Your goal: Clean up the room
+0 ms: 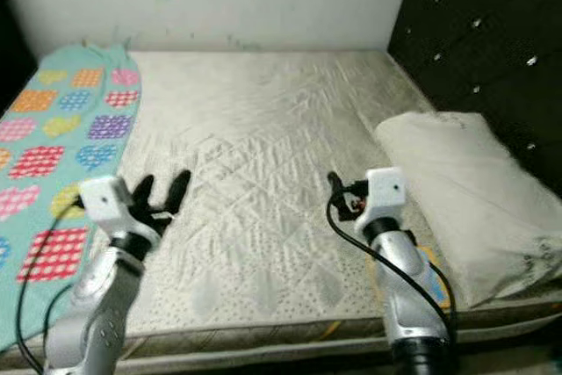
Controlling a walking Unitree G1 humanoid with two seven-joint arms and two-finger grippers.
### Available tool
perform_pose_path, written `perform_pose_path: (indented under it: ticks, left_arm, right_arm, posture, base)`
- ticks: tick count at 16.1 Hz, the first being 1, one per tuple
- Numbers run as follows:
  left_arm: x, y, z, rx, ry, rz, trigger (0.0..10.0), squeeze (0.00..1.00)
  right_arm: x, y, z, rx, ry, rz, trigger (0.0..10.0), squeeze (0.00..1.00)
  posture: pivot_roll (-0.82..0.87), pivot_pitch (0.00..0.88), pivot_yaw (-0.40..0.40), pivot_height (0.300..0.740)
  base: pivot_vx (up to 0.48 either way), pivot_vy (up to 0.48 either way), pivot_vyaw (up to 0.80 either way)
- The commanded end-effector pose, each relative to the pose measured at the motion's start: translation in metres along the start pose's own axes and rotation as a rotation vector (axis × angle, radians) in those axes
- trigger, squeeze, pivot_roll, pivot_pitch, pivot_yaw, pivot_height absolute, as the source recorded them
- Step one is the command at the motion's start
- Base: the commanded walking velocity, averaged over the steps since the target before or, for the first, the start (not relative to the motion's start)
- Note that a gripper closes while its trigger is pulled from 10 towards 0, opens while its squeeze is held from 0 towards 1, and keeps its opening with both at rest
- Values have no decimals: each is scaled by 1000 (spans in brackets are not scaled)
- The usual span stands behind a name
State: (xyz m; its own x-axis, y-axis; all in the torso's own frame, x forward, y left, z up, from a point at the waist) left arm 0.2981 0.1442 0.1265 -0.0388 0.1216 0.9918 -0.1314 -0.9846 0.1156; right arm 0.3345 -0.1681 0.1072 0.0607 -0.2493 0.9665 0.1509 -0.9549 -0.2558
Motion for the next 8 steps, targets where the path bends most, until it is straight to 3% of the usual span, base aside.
perform_pose_path:
  ticks: [1, 4, 8]
  left_arm:
    - [-4, -7, -3, 37, -20, 4, 10000, 0]
    - [-4, -6, -2, 40, -23, -21, 10000, 0]
    - [-4, -5, -2, 35, -21, -20, 10000, 0]
  right_arm:
    - [1, -8, 2, 26, 5, 2, 10000, 0]
    - [1, -7, 2, 26, 4, 1, 10000, 0]
    - [1, -7, 2, 30, 4, -6, 10000, 0]
  posture:
    - [-75, 0, -30, 740]
    - [-74, 0, -32, 740]
    - [-76, 0, -34, 740]
  base:
    - [0, 0, 0]
    - [0, 0, 0]
    - [0, 480, 0]
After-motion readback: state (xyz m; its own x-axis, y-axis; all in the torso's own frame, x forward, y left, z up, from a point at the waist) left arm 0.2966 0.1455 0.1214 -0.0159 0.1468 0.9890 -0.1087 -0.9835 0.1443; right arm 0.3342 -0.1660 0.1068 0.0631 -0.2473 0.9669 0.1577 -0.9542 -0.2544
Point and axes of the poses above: a point about 5 cm out from each wrist's last joint towards the gripper, its own z axis pointing out of the wrist towards the gripper, its own x axis along the axis of the wrist's last joint, y = z × x, the point moved 3 cm from there along z, pointing out of the wrist towards the gripper, and after that the axes turned 15 degrees about z, right-handed, at the moved point
